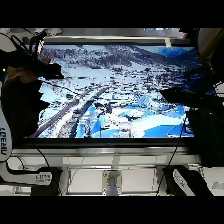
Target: Fold the clothes and pants, and hang the long-sleeved shirts on hangers.
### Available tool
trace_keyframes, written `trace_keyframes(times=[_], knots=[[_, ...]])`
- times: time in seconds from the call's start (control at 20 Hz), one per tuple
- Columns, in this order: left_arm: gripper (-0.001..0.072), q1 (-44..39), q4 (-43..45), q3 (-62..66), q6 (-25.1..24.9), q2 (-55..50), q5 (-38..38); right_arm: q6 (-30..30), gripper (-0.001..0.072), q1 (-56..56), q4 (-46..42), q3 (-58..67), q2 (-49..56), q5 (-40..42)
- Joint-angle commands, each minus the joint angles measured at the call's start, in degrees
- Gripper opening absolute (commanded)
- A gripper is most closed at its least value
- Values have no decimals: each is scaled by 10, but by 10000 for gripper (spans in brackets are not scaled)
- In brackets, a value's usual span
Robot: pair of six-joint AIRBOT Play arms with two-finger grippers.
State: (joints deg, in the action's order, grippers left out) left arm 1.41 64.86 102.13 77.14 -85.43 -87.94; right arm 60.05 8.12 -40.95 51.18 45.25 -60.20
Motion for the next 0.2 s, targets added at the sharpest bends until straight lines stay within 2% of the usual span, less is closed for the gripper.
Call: trace_keyframes(times=[0.0,0.15], knots=[[20,0,0,0,0,0,-2,9,25,-35,-56,0,-1,9],[21,0,0,0,0,0,-2,9,26,-35,-57,0,-1,7]])
